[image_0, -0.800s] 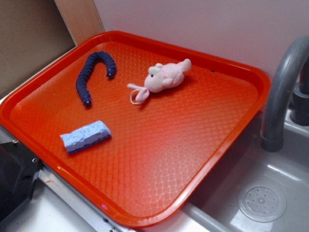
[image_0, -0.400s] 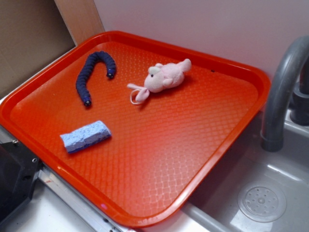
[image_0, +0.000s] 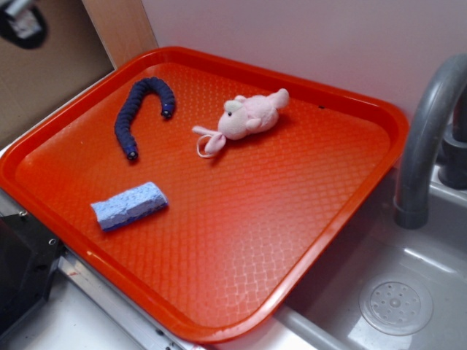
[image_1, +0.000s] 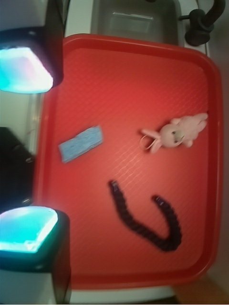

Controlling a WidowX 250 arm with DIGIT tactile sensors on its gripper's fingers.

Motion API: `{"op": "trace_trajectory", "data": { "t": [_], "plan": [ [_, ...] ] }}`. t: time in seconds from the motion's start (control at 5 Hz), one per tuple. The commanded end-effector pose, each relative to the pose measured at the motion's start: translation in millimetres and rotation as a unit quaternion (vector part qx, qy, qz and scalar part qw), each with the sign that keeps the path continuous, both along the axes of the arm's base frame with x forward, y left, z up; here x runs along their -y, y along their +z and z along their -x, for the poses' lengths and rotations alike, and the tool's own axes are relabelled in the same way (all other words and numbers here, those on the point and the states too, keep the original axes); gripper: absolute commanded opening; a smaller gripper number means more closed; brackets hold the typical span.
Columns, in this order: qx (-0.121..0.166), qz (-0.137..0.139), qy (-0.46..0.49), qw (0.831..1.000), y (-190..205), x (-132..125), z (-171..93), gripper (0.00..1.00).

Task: Grab the pink bunny.

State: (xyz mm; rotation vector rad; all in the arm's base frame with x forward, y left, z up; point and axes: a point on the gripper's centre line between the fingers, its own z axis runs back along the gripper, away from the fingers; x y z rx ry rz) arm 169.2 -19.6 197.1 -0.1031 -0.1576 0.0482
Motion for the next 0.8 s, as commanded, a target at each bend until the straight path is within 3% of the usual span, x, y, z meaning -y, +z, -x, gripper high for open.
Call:
{"op": "trace_trajectory", "data": {
  "t": [0.0,0.4,0.6],
  "plan": [
    [0.063,-0.011,-0.03,0.998,-44.2,10.2,-67.4,1.0],
    [0.065,-0.044,-0.085,0.993,-86.0,32.6,-124.6,1.0],
    [0.051,-0.042,-0.105,0.992,-104.8,37.8,-142.9,1.0]
  ]
}}
